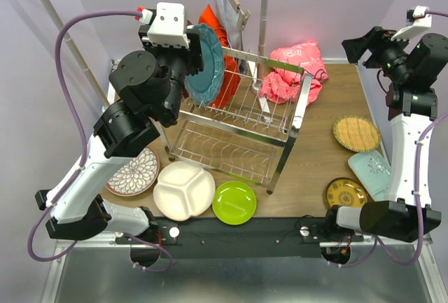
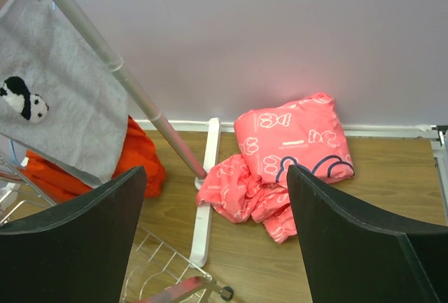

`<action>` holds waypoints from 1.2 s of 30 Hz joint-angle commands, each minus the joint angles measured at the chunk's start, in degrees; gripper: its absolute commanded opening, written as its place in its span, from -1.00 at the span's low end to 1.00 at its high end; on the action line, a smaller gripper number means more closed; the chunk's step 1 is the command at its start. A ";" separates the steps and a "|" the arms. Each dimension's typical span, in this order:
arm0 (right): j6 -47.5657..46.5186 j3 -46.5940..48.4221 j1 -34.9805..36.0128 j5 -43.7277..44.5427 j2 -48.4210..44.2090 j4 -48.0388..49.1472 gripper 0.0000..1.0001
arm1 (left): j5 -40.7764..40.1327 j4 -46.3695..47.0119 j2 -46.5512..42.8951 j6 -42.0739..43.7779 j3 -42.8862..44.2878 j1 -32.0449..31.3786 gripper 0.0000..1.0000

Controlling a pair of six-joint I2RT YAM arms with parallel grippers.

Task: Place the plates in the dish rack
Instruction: Insert the plate into the dish rack, then grab a plate with the right arm

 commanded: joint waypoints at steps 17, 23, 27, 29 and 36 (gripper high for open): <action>-25.66 -9.84 -0.31 14.26 3.21 -21.03 0.93 | 20.26 12.34 -6.80 -15.04 -8.03 0.00 0.35; -32.42 -13.61 -0.31 27.02 7.43 -25.78 1.00 | 23.87 13.93 -5.49 -16.10 -7.95 0.44 0.36; -41.38 -18.87 -0.31 27.39 7.96 -27.45 1.00 | 25.02 13.58 -4.16 -16.10 -5.58 0.88 0.36; -48.30 -21.78 -0.31 26.52 7.09 -27.80 1.00 | 25.72 13.14 -3.29 -16.01 -4.78 1.06 0.36; -57.74 -30.05 -0.22 28.00 7.26 -25.53 1.00 | 26.17 12.52 -2.40 -16.72 -3.11 1.41 0.36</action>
